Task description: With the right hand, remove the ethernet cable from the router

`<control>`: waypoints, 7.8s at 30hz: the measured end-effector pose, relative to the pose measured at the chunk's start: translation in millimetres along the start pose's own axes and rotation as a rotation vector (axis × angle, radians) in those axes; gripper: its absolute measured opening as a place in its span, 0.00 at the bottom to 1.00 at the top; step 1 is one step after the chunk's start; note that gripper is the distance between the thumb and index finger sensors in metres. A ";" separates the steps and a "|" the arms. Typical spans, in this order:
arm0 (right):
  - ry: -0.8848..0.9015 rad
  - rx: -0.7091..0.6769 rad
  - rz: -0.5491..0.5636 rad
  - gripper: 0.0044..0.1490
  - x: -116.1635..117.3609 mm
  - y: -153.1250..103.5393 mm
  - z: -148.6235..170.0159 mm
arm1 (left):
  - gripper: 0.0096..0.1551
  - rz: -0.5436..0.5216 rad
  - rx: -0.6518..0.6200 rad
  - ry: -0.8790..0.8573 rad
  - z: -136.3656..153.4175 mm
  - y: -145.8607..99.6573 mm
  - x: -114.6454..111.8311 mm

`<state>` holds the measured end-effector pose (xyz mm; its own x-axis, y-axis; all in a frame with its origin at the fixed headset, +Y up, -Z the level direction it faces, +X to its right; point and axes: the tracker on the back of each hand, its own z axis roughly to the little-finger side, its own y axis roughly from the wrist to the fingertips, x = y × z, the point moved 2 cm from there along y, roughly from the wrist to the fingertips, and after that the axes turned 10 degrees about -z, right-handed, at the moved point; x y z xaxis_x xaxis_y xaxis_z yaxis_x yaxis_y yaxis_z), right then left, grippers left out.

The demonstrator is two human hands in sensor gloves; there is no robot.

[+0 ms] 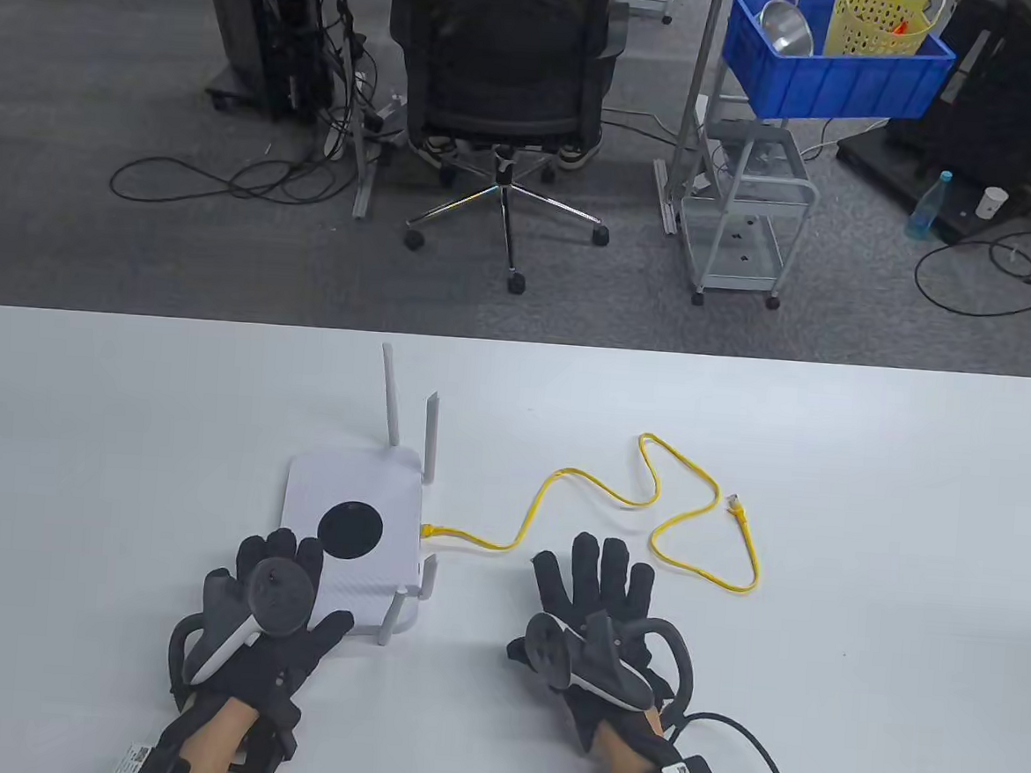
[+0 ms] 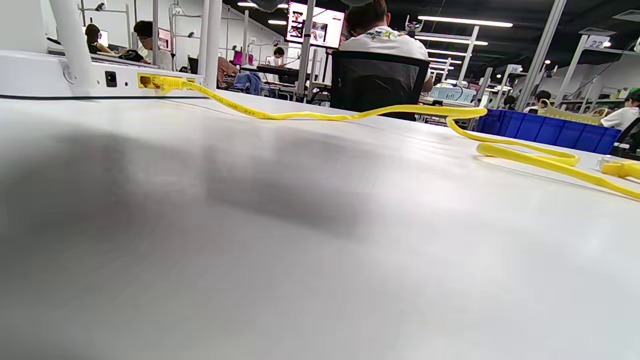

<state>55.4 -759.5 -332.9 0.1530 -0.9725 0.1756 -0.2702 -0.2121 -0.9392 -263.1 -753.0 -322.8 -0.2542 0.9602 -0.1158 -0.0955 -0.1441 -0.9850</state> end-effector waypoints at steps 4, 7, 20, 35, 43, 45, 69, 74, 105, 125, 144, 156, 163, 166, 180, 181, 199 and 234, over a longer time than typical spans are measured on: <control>0.006 0.008 -0.015 0.64 0.1 -0.3 1.5 | 0.51 0.006 0.005 0.000 -0.5 -1.4 0.8; 0.010 0.011 -0.023 0.64 -0.5 -0.7 1.9 | 0.51 0.009 0.006 -0.003 -0.6 -1.1 0.6; 0.011 0.006 -0.041 0.65 -0.4 -0.7 1.2 | 0.51 0.017 0.018 -0.009 0.2 -0.8 -0.4; 0.012 0.005 -0.047 0.65 -1.0 -1.1 0.0 | 0.51 -0.088 -0.029 -0.141 0.0 -6.5 20.5; 0.014 0.003 -0.053 0.65 -0.7 -0.9 -1.3 | 0.55 -0.400 -0.414 -0.483 -32.7 -50.7 68.2; 0.017 0.002 -0.054 0.65 -0.6 -0.7 -1.5 | 0.59 -0.375 -0.455 -0.384 -47.7 -59.1 65.5; 0.034 -0.014 -0.098 0.66 4.6 2.6 -4.8 | 0.51 0.095 0.013 -0.076 -55.3 17.2 -55.6; 0.032 -0.014 -0.104 0.66 4.9 2.6 -5.5 | 0.44 0.085 0.019 -0.138 -54.3 16.6 -57.5; 0.044 -0.020 -0.124 0.66 6.6 2.3 -7.2 | 0.51 -0.217 0.551 -1.038 72.4 1.3 -11.8; 0.218 -0.114 0.252 0.55 -30.7 -23.0 -14.7 | 0.47 -0.178 0.309 -1.316 37.7 2.1 -14.2; 0.701 -0.119 0.123 0.51 -19.3 -13.8 -8.3 | 0.47 -0.033 0.141 -1.372 -18.6 -13.7 -27.6; 0.968 -0.027 -0.004 0.46 -3.5 -5.1 4.3 | 0.48 0.000 0.106 -1.395 -33.7 -18.7 -34.6; 1.129 0.039 -0.069 0.42 5.8 -2.2 11.6 | 0.48 0.015 0.070 -1.355 -45.3 -21.6 -38.8; 1.223 0.078 -0.083 0.36 9.7 -1.8 14.3 | 0.49 0.008 0.043 -1.324 -49.9 -22.0 -38.4; 1.389 0.005 -0.072 0.27 12.6 -0.8 13.3 | 0.47 0.025 0.079 -1.364 -42.8 -16.6 -40.6; 1.395 -0.003 -0.060 0.26 11.8 -0.6 13.3 | 0.46 0.029 0.085 -1.371 -41.8 -16.3 -40.6; 1.428 -0.104 -0.045 0.26 7.9 3.5 14.5 | 0.47 0.012 0.070 -1.418 -37.4 -12.7 -33.5; 1.288 -0.182 -0.028 0.34 -3.4 -7.5 17.7 | 0.48 -0.237 0.429 -1.346 80.1 6.4 -21.7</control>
<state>73.7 -752.9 -331.7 -0.8290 -0.3384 0.4453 -0.4215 -0.1452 -0.8951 -335.3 -793.9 -316.3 -0.8704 0.0526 0.4896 -0.4804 -0.3086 -0.8210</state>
